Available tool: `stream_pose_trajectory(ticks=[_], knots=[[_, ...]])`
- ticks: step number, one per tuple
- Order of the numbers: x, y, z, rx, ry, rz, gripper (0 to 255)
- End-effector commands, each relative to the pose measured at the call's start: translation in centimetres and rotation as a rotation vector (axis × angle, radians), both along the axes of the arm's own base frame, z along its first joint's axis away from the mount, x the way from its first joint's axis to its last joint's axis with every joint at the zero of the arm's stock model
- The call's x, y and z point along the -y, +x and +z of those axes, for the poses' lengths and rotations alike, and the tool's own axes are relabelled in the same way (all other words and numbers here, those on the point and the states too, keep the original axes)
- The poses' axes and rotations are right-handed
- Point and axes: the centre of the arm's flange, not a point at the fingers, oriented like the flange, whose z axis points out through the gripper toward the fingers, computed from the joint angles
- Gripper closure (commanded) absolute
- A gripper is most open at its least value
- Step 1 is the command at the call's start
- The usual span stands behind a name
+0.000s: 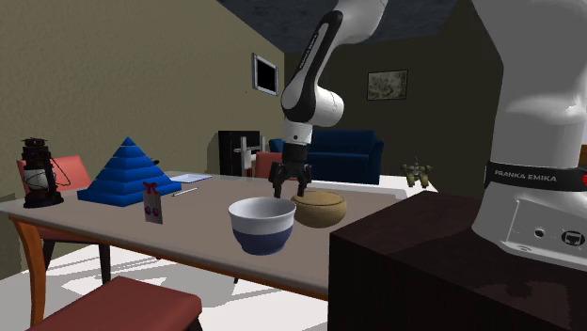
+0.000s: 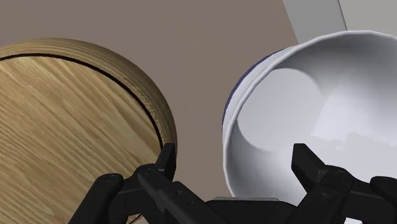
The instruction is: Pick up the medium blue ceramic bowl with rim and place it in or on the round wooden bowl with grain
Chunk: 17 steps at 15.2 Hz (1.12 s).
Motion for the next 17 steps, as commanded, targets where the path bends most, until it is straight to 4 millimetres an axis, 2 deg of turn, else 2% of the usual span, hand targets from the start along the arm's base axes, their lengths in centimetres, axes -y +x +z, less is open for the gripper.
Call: stream_pose_trajectory(ticks=[1, 7, 15, 16, 17], knots=[[-0.2, 0.2, -1.2, 0.002, 0.002, -0.003, 0], [-0.7, 0.3, -4.7, 0.002, 0.002, -0.003, 0], [-0.7, 0.3, -4.7, 0.002, 0.002, -0.003, 0], [-0.7, 0.5, -4.7, 0.002, 0.001, -0.003, 255], [-0.7, 0.6, -4.7, 0.002, 0.001, -0.003, 255]])
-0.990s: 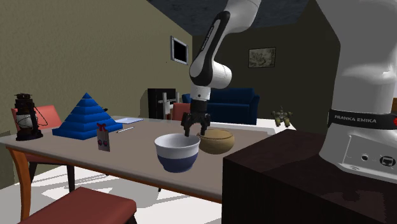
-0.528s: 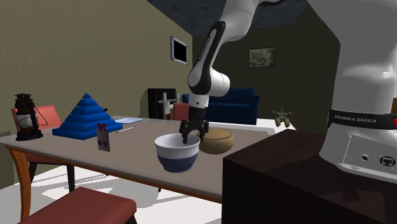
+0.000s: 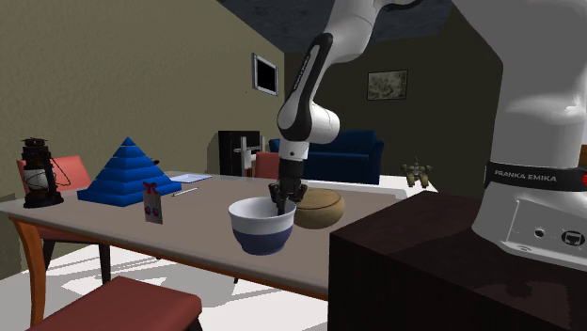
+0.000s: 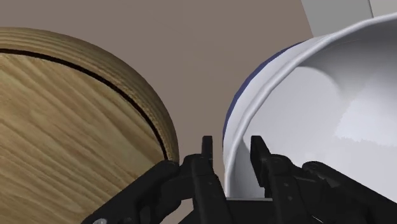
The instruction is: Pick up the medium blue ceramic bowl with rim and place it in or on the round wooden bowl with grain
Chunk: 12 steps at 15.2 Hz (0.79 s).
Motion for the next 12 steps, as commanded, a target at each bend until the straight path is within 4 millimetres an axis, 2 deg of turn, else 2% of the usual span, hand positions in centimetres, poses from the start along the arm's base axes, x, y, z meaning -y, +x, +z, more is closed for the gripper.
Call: stream_pose_trajectory(ticks=[1, 8, 12], knots=[[0.2, 0.1, -0.1, -0.002, -0.001, -0.002, 255], [0.1, -0.3, 0.0, -0.002, -0.001, -0.002, 255], [0.1, -0.3, 2.1, -0.002, -0.001, -0.002, 255]])
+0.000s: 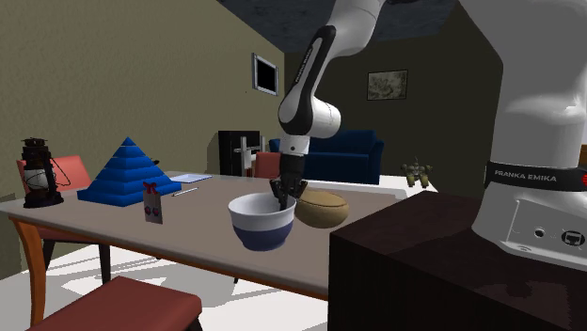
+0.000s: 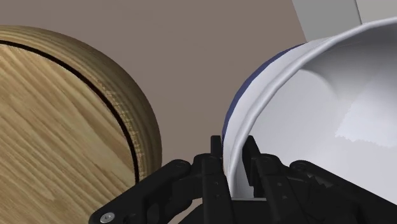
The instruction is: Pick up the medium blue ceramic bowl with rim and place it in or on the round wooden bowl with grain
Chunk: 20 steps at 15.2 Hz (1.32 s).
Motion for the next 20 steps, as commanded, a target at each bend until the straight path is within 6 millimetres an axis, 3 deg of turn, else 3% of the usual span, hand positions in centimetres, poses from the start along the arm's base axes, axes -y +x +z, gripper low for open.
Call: stream_pose_trajectory(ticks=[1, 20], knots=[[0.1, 0.0, 1.1, 0.000, 0.000, 0.000, 255], [0.1, 0.0, 11.1, 0.000, 0.000, 0.000, 255]])
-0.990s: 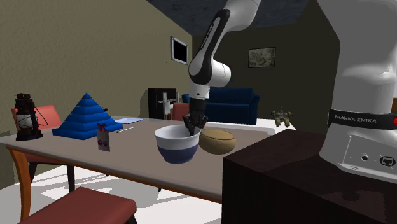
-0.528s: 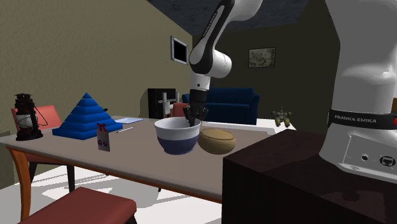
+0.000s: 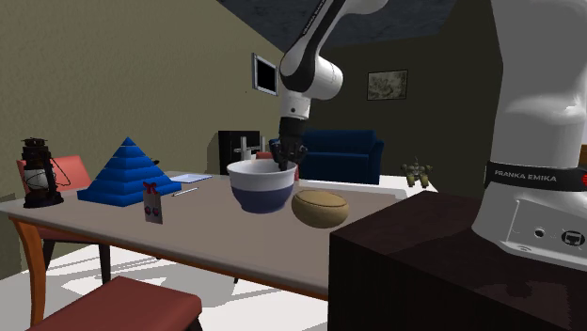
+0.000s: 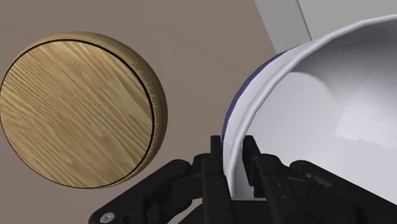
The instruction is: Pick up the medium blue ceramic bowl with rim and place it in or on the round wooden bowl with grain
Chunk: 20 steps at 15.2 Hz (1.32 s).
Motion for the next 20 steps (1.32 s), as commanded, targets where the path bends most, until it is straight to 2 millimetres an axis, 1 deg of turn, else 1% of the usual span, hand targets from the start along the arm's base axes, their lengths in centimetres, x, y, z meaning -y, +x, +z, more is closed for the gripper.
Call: stream_pose_trajectory(ticks=[1, 8, 9, 20], knots=[[0.0, 0.0, 1.0, 0.001, 0.000, 0.000, 255], [0.0, 0.0, 4.7, 0.001, 0.000, 0.000, 255], [0.0, -0.1, 4.9, 0.001, 0.000, 0.000, 255], [14.4, 0.1, 6.6, 0.001, 0.000, 0.000, 255]])
